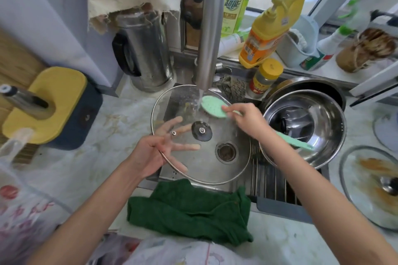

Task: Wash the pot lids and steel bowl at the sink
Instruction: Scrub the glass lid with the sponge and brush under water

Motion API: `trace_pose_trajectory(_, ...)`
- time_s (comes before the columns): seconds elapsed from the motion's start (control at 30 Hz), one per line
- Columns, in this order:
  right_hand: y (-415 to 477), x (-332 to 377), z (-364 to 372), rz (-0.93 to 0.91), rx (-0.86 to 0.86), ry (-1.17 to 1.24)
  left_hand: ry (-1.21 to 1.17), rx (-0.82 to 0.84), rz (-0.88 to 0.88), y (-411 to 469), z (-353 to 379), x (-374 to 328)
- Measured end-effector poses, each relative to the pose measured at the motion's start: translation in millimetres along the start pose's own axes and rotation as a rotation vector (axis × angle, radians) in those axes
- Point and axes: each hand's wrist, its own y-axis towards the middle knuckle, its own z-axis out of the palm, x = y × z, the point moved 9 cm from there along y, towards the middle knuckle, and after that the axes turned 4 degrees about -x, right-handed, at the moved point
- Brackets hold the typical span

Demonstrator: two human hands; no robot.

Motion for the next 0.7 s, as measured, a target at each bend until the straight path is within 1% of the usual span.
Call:
trace_pose_trajectory(0.03,4,-2,-5,0.046,-0.053,-0.053,0.026,-0.010,-0.004,0,2,2)
trace_pose_trajectory(0.07,3,9,-2,0.022,-0.077,-0.098,0.048,-0.026,-0.017,2,3,6)
trace_pose_trajectory(0.1,-2,25,12,-0.054,-0.044,-0.097,0.063,-0.041,-0.025,3,4,8)
trace_pose_trajectory(0.17,-23,51,41,-0.209,0.077,-0.019,0.073,-0.044,-0.010,2,2,7)
trace_pose_trajectory(0.2,-30,53,39,-0.236,0.100,-0.041,0.074,-0.043,0.000,0,-1,4)
trace_pose_trajectory(0.23,-27,46,27,-0.216,0.081,-0.112,0.071,-0.035,0.006,-2,-2,4)
trace_pose_trajectory(0.3,-10,22,-9,-0.090,-0.019,-0.282,0.065,-0.012,-0.019,-5,-3,9)
trace_pose_trajectory(0.33,-5,16,-20,-0.055,-0.064,-0.321,0.065,-0.009,-0.029,-5,-2,12)
trace_pose_trajectory(0.37,-3,21,-21,-0.068,-0.081,-0.343,0.065,-0.016,-0.037,-4,-2,14)
trace_pose_trajectory(0.4,-7,38,-12,-0.146,-0.064,-0.351,0.065,-0.028,-0.039,-3,-2,15)
trace_pose_trajectory(0.47,-27,69,21,-0.328,0.051,-0.309,0.077,-0.031,-0.025,-2,-3,10)
trace_pose_trajectory(0.5,-34,75,25,-0.378,0.074,-0.309,0.075,-0.031,-0.017,-3,-3,7)
trace_pose_trajectory(0.53,-31,73,17,-0.378,0.062,-0.342,0.068,-0.034,-0.015,-5,-4,6)
trace_pose_trajectory(0.63,-5,49,-20,-0.265,-0.071,-0.467,0.084,-0.035,-0.024,-9,-2,7)
trace_pose_trajectory(0.67,-5,49,-19,-0.268,-0.069,-0.462,0.092,-0.043,-0.020,-9,-2,7)
trace_pose_trajectory(0.7,-11,58,-10,-0.323,-0.042,-0.432,0.089,-0.050,-0.014,-8,-3,7)
